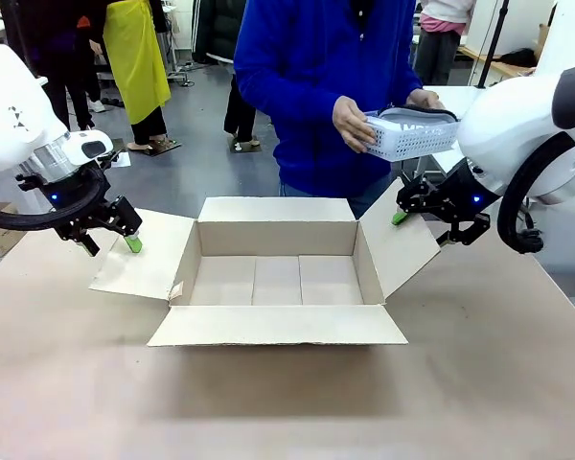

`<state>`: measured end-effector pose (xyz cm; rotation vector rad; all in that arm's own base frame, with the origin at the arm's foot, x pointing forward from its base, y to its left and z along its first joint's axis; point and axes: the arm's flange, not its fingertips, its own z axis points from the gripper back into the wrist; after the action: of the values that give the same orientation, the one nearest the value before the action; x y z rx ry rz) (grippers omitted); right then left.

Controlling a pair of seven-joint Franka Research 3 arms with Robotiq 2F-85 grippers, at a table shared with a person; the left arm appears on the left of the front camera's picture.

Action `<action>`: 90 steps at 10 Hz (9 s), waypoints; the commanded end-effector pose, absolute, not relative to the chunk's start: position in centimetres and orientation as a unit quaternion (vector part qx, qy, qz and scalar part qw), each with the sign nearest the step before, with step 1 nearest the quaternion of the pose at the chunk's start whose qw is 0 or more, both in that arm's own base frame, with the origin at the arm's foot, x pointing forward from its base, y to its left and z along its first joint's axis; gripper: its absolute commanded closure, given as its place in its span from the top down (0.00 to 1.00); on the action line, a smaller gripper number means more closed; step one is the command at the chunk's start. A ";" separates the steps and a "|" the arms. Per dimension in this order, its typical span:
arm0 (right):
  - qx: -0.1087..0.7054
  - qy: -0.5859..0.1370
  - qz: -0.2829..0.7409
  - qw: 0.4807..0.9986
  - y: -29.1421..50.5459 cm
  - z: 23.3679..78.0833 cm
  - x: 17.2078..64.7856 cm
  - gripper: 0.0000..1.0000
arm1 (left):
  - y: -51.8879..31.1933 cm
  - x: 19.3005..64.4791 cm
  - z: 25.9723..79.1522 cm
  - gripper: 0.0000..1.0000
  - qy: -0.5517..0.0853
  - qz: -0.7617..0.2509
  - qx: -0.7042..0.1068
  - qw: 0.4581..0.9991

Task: Pack the gift set into the box.
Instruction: Lift both hands away from the flaps of the Package Box, then press and hold the closed box until the human finishes sealing it.

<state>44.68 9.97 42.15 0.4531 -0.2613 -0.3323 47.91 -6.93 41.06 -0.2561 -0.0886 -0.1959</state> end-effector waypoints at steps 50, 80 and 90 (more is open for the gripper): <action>0.628 -0.046 -0.257 0.733 -14.4 45.4 36.1 1.00 | 14.7 40.0 40.9 1.00 -0.128 -0.147 -0.546 0.815; 0.630 -0.084 0.006 0.772 -1.0 44.8 40.0 1.00 | 5.1 43.4 42.5 1.00 -0.184 -0.382 -0.482 0.767; 0.587 -0.316 0.447 0.596 16.6 38.9 41.3 1.00 | -12.5 46.9 40.1 1.00 -0.471 -0.510 -0.526 0.491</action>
<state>39.94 15.83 41.13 1.2841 -0.4238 0.6698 47.29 -11.23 42.48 -1.1797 -0.8727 -1.0468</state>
